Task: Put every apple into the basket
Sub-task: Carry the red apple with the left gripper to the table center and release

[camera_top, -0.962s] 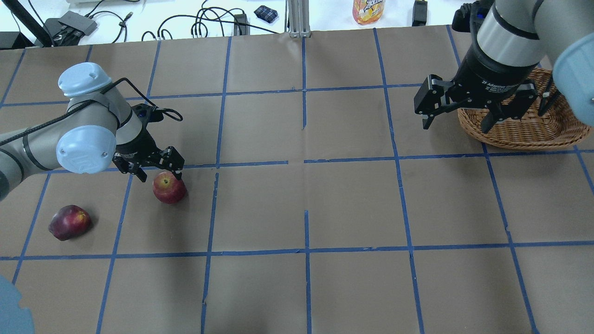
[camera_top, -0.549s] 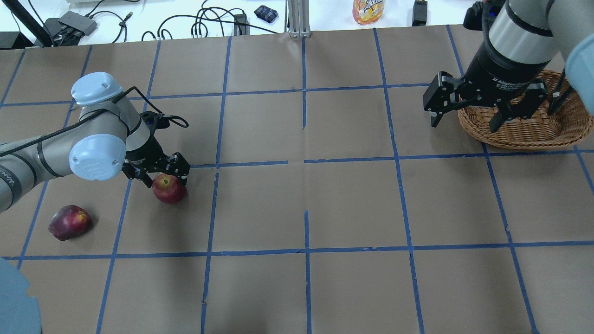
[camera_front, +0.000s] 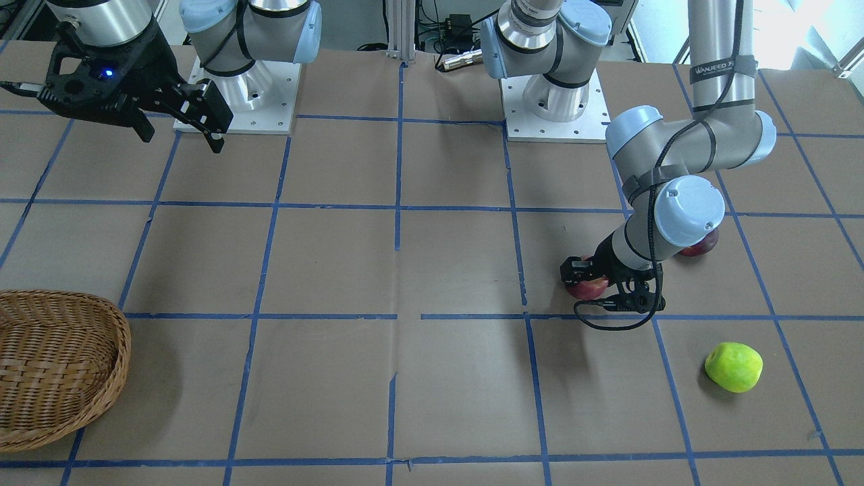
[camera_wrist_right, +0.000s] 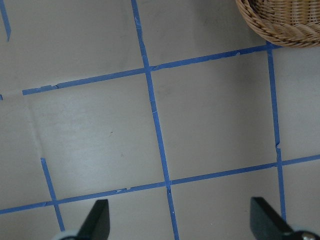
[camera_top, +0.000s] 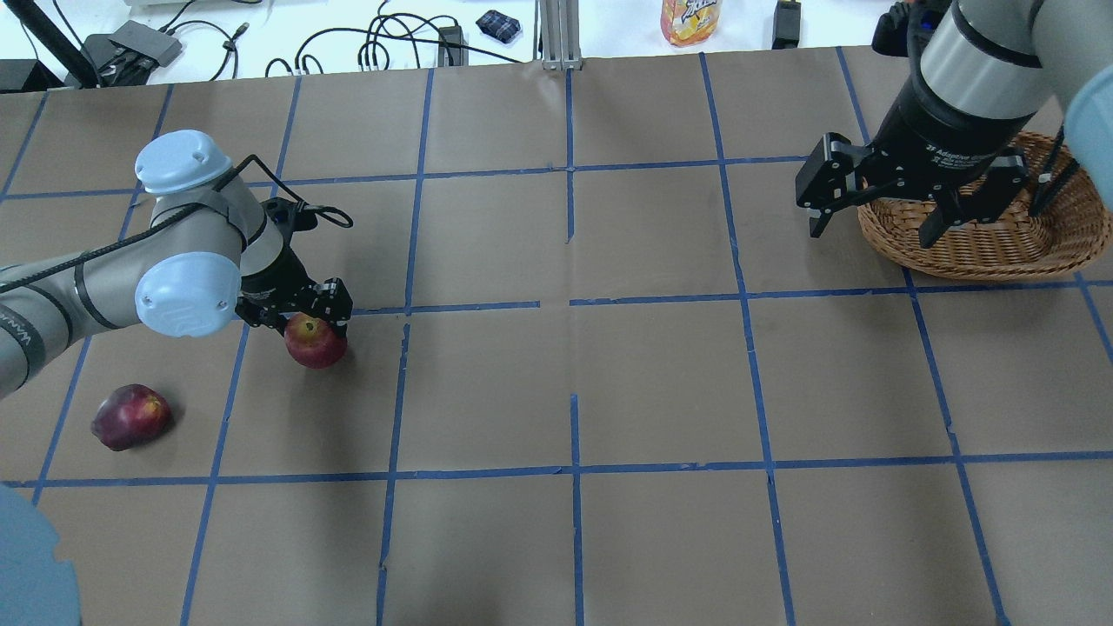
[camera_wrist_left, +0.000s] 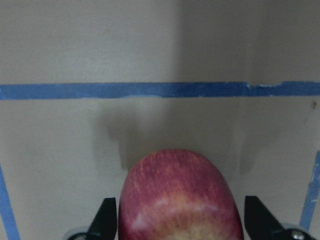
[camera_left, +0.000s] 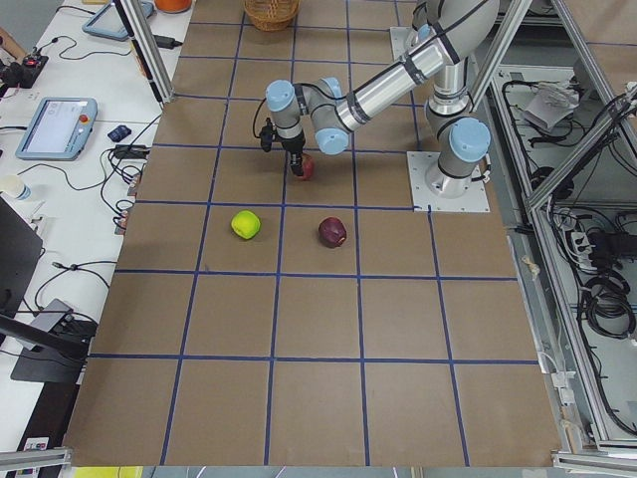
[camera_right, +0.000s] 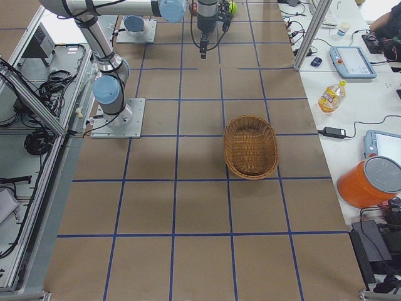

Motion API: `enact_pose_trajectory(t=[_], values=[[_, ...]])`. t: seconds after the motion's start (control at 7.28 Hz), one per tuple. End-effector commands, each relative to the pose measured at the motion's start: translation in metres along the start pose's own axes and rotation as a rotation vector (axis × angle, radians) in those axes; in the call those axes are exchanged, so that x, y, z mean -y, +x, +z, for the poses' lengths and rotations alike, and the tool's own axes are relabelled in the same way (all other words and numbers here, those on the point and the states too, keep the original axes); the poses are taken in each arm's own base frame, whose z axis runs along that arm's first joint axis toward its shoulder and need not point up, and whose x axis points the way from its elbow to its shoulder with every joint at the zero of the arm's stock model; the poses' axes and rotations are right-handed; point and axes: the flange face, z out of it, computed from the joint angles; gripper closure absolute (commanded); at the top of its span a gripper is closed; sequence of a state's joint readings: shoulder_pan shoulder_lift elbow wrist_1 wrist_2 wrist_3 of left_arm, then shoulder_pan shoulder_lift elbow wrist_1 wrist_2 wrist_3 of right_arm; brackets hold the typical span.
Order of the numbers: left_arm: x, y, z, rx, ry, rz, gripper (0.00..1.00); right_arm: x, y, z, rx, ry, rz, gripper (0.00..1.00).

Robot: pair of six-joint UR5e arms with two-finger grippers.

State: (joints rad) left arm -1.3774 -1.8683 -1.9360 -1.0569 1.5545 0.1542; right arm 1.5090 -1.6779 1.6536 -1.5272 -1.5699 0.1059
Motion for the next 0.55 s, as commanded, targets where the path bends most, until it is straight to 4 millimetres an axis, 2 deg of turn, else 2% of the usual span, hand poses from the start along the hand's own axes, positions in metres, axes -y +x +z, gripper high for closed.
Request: enact_pose_trajectory(t=[0.0, 0.14, 0.27, 0.41], values=[[0.012, 0.092, -0.037, -0.090, 0.025, -0.037, 1.00, -0.001, -0.001, 0.001, -0.009, -0.006, -0.002, 0.00], [0.013, 0.153, -0.041, -0.088, 0.043, -0.106, 1.00, -0.001, -0.001, 0.002, -0.007, -0.014, -0.004, 0.00], [0.013, 0.211, -0.037, -0.088, 0.066, -0.087, 1.00, -0.001, -0.001, 0.002, -0.003, -0.014, -0.004, 0.00], [0.011, 0.263, -0.023, -0.092, 0.097, -0.076, 1.00, 0.000, -0.002, 0.003, -0.003, -0.014, 0.013, 0.00]])
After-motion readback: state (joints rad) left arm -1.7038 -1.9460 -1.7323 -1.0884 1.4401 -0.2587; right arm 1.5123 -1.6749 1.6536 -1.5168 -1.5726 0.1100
